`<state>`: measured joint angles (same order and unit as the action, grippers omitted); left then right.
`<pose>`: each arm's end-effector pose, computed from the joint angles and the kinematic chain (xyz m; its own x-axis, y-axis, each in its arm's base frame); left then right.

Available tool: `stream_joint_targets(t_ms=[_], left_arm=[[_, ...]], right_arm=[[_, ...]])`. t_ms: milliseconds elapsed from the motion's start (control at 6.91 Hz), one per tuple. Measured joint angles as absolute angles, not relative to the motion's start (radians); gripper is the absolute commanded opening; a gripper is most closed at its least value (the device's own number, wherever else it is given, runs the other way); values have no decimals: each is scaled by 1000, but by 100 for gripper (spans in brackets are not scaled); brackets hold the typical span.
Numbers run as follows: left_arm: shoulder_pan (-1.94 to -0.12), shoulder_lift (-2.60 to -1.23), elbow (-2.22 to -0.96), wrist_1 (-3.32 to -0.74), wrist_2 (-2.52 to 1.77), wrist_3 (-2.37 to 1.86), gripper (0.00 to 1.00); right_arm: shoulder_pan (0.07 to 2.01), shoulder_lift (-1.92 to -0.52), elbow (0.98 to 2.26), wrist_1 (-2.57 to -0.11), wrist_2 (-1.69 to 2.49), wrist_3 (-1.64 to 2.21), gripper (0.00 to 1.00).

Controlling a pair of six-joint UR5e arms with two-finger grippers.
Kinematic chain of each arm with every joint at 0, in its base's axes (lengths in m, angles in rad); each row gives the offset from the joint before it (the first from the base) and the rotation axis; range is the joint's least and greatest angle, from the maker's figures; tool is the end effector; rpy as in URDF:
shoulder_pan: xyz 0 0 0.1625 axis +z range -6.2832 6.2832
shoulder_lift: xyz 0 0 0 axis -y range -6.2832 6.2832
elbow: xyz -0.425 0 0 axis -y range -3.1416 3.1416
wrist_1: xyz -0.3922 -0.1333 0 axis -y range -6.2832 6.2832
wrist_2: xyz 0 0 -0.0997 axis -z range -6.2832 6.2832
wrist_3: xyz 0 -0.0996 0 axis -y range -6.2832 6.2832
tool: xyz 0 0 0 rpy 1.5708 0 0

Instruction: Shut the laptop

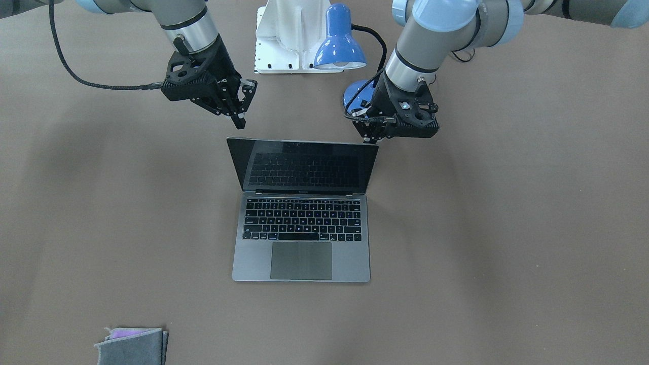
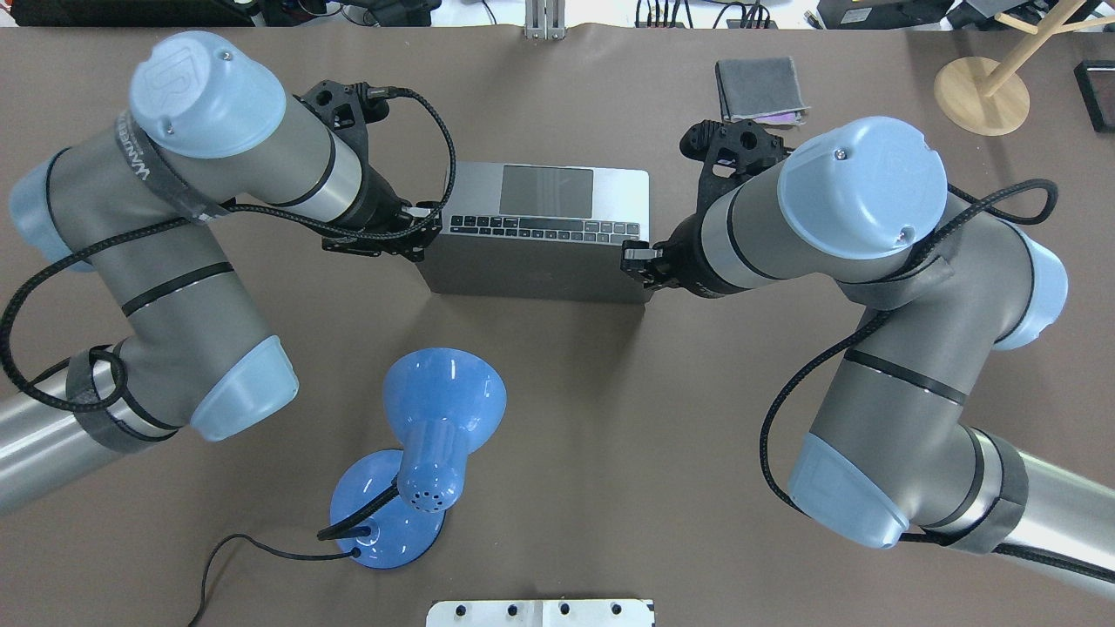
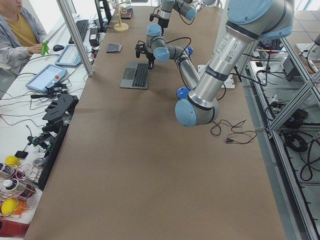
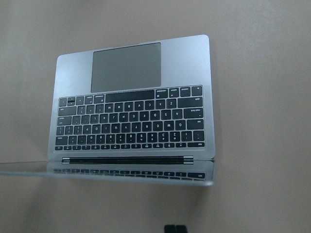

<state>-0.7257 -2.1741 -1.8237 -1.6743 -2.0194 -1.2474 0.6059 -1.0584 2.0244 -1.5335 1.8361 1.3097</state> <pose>0.4106 -0.4847 0.1861 0.5125 -0.0719 -0.8556 0.1787 0.9836 0.0243 -0.4042 -0.4104 0.1779 0.5218 0.0585 0.8511 -0.2413 0.9670 0.0815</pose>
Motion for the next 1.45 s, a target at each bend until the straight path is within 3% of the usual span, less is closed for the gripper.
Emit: stream_joint_targets(t_ms=[289,1447], left_arm=[[-767,-2229,-1727,-1703,-2016,-1243,0],[-792,-2396,-1340,-1872,-1979,-1245,0]], right_arm=[[640,-1023,1952,-1506,1834,1304,0],[753,-824,1450,-1274,1861,1242,0]])
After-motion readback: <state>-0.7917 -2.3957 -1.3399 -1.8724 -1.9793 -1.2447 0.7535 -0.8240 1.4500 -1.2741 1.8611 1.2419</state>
